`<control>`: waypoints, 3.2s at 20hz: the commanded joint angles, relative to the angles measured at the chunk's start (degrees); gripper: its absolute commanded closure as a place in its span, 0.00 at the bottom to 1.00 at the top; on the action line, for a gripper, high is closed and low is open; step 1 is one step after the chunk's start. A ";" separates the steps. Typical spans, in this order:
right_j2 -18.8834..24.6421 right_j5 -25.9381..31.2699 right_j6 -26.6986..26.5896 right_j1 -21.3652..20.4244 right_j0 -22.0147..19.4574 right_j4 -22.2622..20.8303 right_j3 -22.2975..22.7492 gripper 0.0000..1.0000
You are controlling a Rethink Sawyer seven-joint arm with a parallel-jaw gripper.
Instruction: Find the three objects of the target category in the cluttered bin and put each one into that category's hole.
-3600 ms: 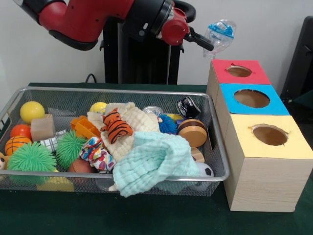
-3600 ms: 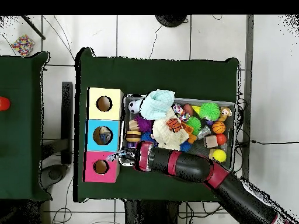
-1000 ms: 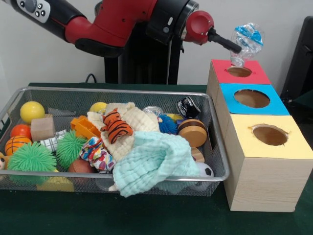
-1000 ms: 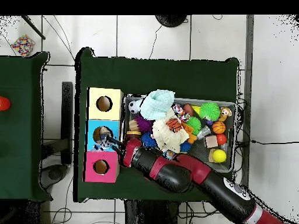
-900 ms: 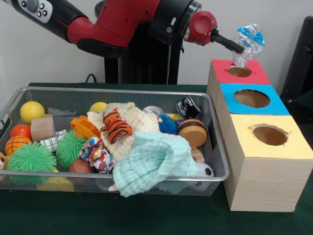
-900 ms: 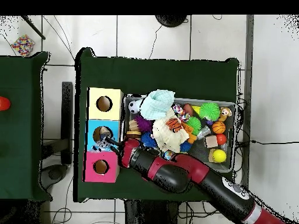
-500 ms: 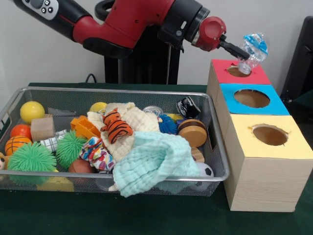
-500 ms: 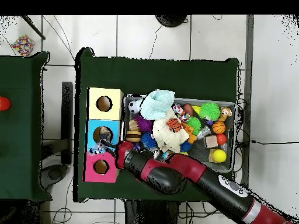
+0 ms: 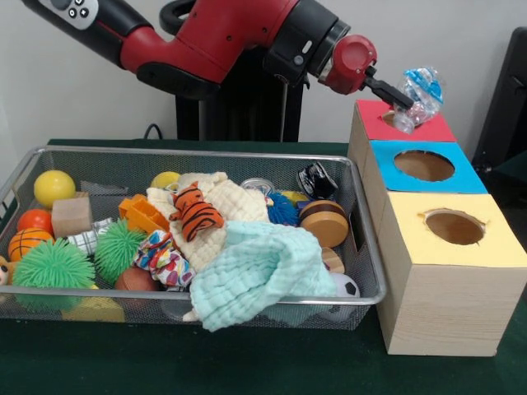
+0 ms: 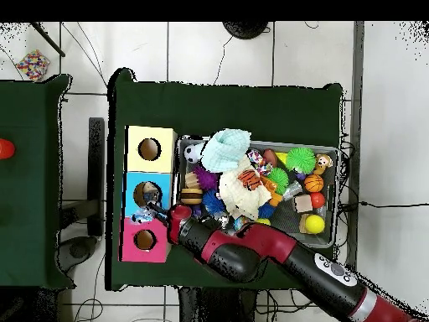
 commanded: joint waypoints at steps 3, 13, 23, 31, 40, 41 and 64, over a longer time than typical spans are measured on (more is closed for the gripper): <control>-3.73 -4.29 9.41 -1.09 0.81 -6.73 -11.35 1.00; -2.16 -5.31 10.89 -0.45 -1.18 -7.16 -11.56 1.00; -0.11 -1.97 5.51 6.38 -6.33 -10.09 -13.71 1.00; -1.47 1.00 6.59 8.51 -8.89 -6.11 -14.91 1.00; -0.18 15.38 -8.47 13.50 -12.83 -1.84 -17.85 1.00; -0.28 17.43 -10.98 14.87 -13.97 -1.16 -18.80 1.00; -1.30 46.04 -35.69 20.84 -20.91 7.35 -39.13 1.00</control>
